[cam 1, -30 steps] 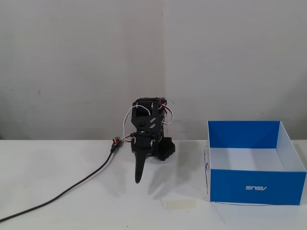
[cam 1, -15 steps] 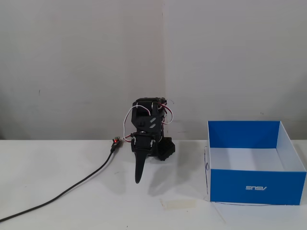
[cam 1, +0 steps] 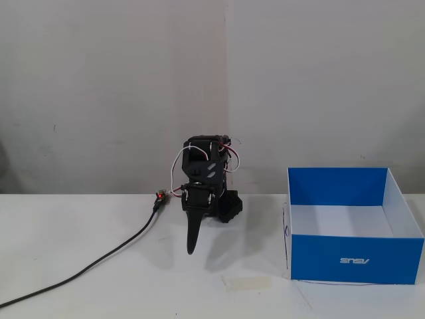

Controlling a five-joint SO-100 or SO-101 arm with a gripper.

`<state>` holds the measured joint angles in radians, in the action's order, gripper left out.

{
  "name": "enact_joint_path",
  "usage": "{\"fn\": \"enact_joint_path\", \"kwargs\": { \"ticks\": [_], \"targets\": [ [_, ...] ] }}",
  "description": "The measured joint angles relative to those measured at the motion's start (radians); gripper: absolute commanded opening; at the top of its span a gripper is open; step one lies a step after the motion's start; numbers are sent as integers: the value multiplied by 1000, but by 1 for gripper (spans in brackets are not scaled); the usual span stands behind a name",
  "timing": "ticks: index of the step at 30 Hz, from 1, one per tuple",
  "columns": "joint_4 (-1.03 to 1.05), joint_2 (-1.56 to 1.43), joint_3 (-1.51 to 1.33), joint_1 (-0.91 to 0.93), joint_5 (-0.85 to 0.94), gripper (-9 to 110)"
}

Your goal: Pick the gray block and keep it in the box.

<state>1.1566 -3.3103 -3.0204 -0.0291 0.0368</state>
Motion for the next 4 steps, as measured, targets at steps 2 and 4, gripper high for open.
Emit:
{"fn": "enact_joint_path", "kwargs": {
  "ticks": [2,4],
  "targets": [
    [0,0,0,0,0,0],
    [0,0,0,0,0,0]
  ]
}}
